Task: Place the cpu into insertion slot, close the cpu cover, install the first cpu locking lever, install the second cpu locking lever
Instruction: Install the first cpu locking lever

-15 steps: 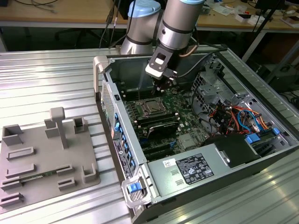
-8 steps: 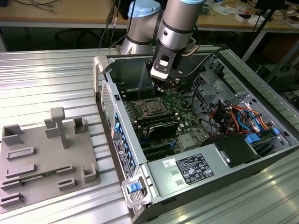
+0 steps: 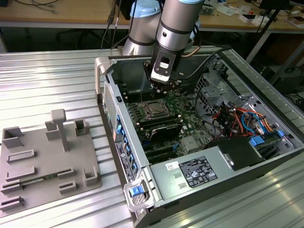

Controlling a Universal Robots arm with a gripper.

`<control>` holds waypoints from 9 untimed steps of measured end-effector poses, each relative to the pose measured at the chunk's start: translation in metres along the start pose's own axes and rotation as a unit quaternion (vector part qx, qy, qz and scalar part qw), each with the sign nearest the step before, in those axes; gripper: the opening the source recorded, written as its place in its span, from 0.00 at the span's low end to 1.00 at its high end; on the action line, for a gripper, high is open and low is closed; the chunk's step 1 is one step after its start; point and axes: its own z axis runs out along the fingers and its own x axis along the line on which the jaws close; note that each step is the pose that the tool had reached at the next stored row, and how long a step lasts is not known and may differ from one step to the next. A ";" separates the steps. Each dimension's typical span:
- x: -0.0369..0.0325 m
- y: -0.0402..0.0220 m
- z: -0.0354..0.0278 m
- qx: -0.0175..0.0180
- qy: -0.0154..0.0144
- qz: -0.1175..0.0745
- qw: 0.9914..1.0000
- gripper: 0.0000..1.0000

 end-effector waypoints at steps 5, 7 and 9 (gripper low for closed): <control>0.0026 -0.0054 0.0000 0.000 0.000 -0.024 1.000 0.11; 0.0026 -0.0055 0.0000 0.000 0.000 -0.042 0.999 0.11; 0.0026 -0.0056 0.0000 0.001 0.000 -0.060 0.998 0.11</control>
